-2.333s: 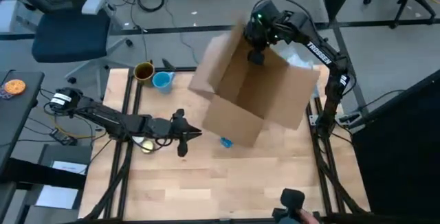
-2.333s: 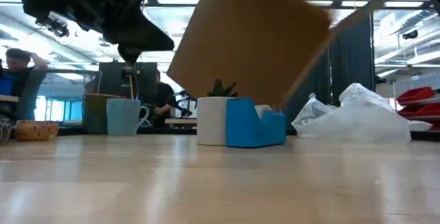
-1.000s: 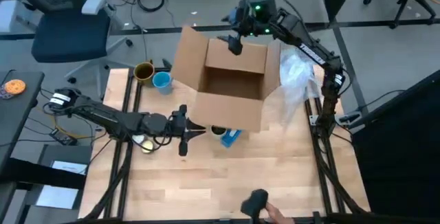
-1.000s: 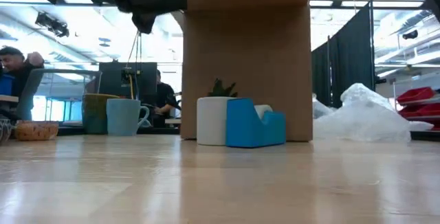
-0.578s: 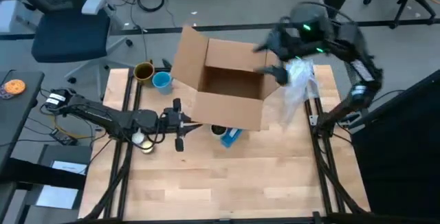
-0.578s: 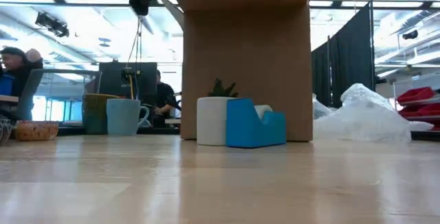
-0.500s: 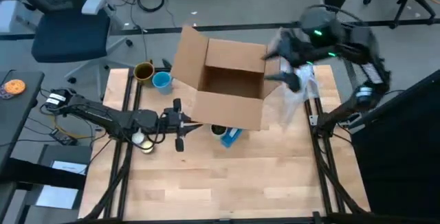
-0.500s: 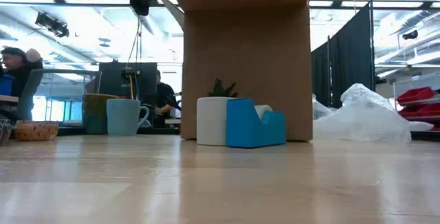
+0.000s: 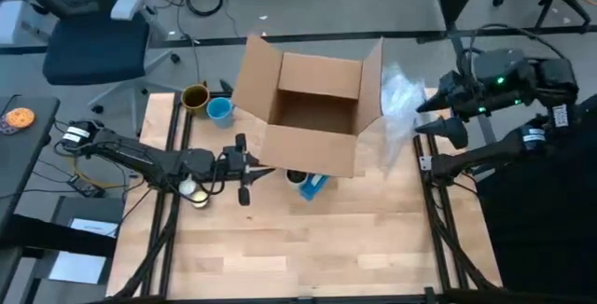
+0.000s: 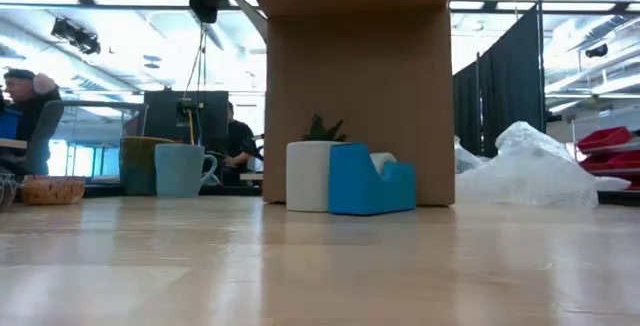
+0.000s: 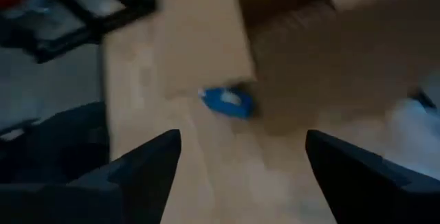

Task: Wrap mug
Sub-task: Move the cardboard box to the top center of the table, then prepare the bubble wrap on the table

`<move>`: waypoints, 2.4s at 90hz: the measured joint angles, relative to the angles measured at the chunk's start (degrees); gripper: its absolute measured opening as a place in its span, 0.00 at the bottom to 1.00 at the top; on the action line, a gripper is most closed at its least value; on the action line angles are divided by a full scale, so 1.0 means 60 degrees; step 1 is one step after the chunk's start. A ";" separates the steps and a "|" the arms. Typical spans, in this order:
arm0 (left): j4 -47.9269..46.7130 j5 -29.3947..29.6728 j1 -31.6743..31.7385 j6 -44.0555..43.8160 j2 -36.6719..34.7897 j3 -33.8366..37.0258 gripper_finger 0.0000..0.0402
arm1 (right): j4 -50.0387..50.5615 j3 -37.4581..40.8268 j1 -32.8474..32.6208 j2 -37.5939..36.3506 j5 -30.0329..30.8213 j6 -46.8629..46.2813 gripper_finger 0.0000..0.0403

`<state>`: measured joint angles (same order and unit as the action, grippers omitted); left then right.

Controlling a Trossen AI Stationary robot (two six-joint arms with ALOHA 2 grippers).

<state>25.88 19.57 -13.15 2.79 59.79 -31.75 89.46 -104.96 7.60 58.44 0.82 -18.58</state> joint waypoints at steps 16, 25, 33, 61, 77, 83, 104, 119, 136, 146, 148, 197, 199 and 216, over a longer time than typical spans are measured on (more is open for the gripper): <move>-0.0004 -0.0007 0.0000 -0.0001 0.0000 0.0000 0.10 | -0.1514 0.2883 -0.0012 -0.0820 0.0057 -0.0553 0.73; 0.0004 -0.0016 0.0000 -0.0001 0.0000 0.0000 0.10 | -0.2409 0.4391 -0.0009 -0.0879 -0.0092 -0.0624 0.73; -0.0003 -0.0018 0.0000 -0.0003 0.0000 0.0000 0.10 | -0.2981 0.5407 -0.0011 -0.0689 -0.0099 -0.0490 0.73; -0.0003 -0.0018 0.0000 -0.0005 0.0000 0.0000 0.10 | -0.5142 0.7650 -0.0009 0.0676 0.1123 0.0564 0.73; -0.0006 -0.0018 0.0000 -0.0005 0.0000 0.0001 0.10 | -0.7429 0.8046 -0.0009 0.1363 0.1667 0.1556 0.73; -0.0006 -0.0018 0.0000 -0.0008 0.0000 0.0004 0.10 | -0.7950 0.8046 -0.0012 0.1475 0.2104 0.1844 0.73; -0.0009 -0.0015 0.0000 -0.0008 0.0000 0.0004 0.10 | -0.8343 0.8046 -0.0005 0.1325 0.3684 0.2576 0.73; -0.0006 -0.0015 0.0000 -0.0008 0.0000 0.0004 0.10 | -0.6500 0.8046 0.0270 0.1194 0.4169 0.1945 0.73; -0.0005 -0.0015 0.0000 -0.0008 0.0000 0.0004 0.10 | -0.3841 0.8046 0.1078 0.1194 0.3993 -0.1269 0.73; 0.0001 -0.0015 0.0000 -0.0008 0.0000 0.0004 0.10 | -0.3146 0.8075 0.1424 0.1193 0.3881 -0.2990 0.73; -0.0001 -0.0015 0.0000 -0.0008 0.0000 0.0004 0.10 | -0.3189 0.8128 0.1451 0.1186 0.3886 -0.3161 0.73; 0.1258 -0.0091 0.0000 -0.1771 0.0004 0.0008 0.10 | -0.5329 1.0371 0.1519 0.2142 0.5168 -0.5009 0.72; 0.1292 -0.0200 -0.0001 -0.1812 0.0004 0.0010 0.10 | -0.5262 1.0406 0.1538 0.2248 0.5299 -0.5115 0.71; 0.1574 -0.2240 -0.0011 -0.1965 0.0000 0.0007 0.10 | -0.4695 1.0454 0.1654 0.2976 0.5611 -0.5153 0.42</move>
<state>35.33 6.14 -13.21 -8.99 59.79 -31.70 61.29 -42.24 17.53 76.29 34.49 -49.50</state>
